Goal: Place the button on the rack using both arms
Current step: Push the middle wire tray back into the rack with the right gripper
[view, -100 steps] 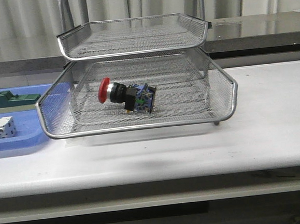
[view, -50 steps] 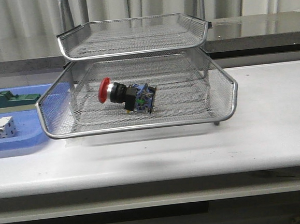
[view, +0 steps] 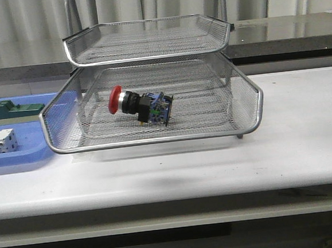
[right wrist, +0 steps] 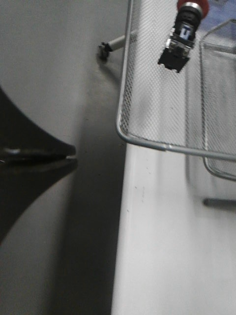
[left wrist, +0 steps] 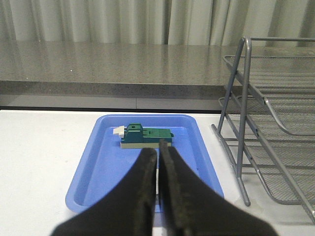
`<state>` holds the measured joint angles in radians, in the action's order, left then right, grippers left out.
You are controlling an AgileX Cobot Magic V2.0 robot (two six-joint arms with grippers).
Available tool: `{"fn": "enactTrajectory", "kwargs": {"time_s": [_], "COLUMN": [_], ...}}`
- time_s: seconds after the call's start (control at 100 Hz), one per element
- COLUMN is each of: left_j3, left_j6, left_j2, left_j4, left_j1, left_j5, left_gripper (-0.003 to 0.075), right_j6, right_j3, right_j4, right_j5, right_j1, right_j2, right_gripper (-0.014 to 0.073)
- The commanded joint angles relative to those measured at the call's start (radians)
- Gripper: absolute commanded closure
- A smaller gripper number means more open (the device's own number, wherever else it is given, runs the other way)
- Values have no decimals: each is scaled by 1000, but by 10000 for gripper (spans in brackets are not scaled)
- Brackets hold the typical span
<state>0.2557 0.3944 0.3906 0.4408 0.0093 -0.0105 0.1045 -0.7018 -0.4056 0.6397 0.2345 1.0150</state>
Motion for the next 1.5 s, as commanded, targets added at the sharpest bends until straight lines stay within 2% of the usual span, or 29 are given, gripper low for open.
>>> {"fn": "enactTrajectory", "kwargs": {"time_s": [0.0, 0.27, 0.79, 1.25, 1.49], "left_j3": [27, 27, 27, 27, 27], "left_j6": [-6, -6, -6, -6, -6], "left_j2": [5, 5, 5, 5, 5], "left_j4": [8, 8, 8, 8, 8], "left_j1": [-2, -2, -2, -2, -2], "left_j5": [76, 76, 76, 76, 76], "left_gripper": [716, 716, 716, 716, 716], "right_j6": [32, 34, 34, 34, 34], "right_j3": [-27, -111, -371, -494, -556], "right_j4": [-44, -28, 176, 379, 459], "right_j5": [-82, -111, -44, -38, -72], "right_j1": [61, 228, 463, 493, 460], "right_j2": [64, 285, 620, 720, 747], "right_gripper": [659, 659, 659, 659, 659]}}
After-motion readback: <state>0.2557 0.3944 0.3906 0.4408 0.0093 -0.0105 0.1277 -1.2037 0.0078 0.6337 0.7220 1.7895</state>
